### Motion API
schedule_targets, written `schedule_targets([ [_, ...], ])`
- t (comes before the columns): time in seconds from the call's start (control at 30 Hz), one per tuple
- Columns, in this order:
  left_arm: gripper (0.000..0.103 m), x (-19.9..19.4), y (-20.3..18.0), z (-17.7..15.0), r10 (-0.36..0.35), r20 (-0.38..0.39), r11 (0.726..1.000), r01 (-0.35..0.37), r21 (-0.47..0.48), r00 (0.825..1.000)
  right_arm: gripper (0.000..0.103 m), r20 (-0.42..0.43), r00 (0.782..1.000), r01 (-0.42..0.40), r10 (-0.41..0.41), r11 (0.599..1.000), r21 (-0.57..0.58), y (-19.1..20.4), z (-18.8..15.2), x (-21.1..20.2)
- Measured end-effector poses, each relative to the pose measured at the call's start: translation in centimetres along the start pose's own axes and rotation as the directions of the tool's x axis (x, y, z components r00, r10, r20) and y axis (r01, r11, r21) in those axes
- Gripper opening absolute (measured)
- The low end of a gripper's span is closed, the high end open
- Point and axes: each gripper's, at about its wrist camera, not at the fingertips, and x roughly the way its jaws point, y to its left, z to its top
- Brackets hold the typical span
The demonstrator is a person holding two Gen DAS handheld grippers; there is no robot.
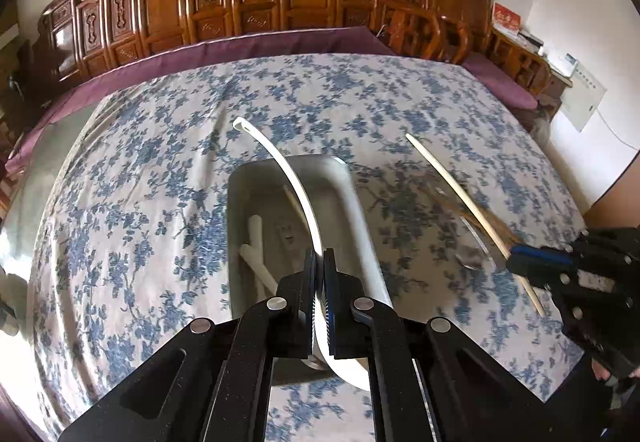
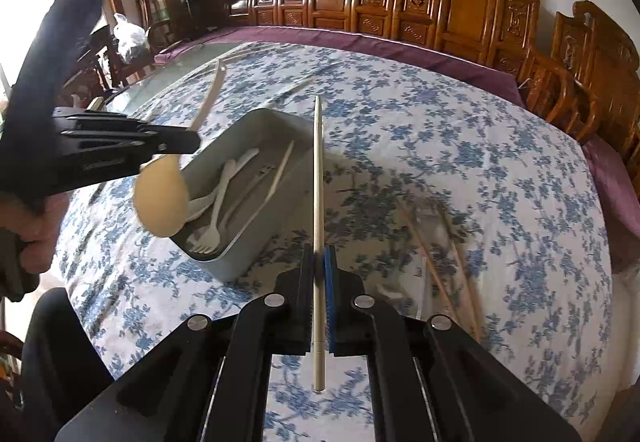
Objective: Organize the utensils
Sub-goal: 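Carry the chopstick and white spoon to the grey tray and release both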
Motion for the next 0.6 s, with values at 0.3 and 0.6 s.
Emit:
schedule_targets([
  [0.3, 0.003, 3.0, 0.8, -0.7, 0.017, -0.053, 1.000, -0.017, -0.010, 0.998, 0.006, 0.000, 0.999, -0.032, 0.032, 0.999, 0.017, 1.5, -0.2, 1.3],
  [0.6, 0.003, 4.3, 1.0, -1.3, 0.017, -0.081, 1.000, -0.018, -0.018, 0.997, 0.006, 0.002, 0.999, -0.046, 0.046, 0.999, 0.018, 2.0, 0.0, 1.5],
])
